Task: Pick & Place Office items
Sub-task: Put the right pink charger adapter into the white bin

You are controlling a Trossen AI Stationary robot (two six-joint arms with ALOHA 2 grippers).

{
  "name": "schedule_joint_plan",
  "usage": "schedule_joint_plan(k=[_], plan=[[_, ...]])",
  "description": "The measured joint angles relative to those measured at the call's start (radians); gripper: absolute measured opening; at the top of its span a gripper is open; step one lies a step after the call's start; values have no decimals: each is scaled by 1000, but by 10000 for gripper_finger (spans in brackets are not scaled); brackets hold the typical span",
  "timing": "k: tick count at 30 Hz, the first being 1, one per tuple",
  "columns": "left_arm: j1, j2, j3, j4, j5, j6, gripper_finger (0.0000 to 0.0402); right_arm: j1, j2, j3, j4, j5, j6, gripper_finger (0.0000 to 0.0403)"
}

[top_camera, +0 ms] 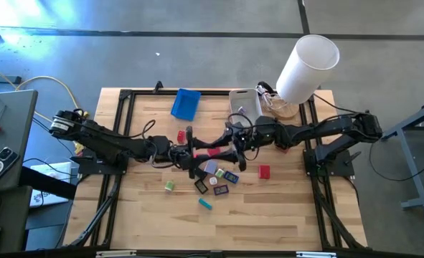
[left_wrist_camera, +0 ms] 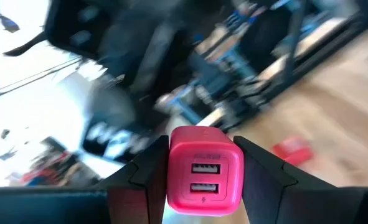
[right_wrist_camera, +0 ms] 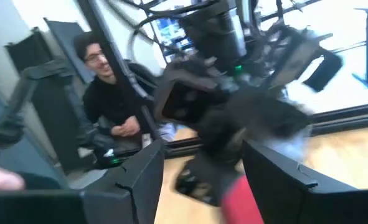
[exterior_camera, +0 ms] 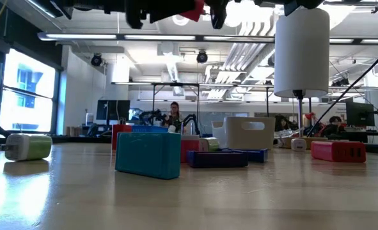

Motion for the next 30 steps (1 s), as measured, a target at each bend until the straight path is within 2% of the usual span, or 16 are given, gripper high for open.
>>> schedule_joint_plan(k=[2,11,16,23,30], plan=[[0,0,0,14,-31,12,146,-1,0,0,-4,1,1,197],[-10,0,0,16,-24,17,146,-2,0,0,-13,84,31,197],[-21,0,0,6,-25,20,146,0,-21,-1,-50,83,-1,225],[-51,-3,1,29,-10,53,146,-4,-49,-5,-112,218,-19,280],[-52,-3,2,84,-13,67,146,-14,-41,-4,-76,62,65,303]])
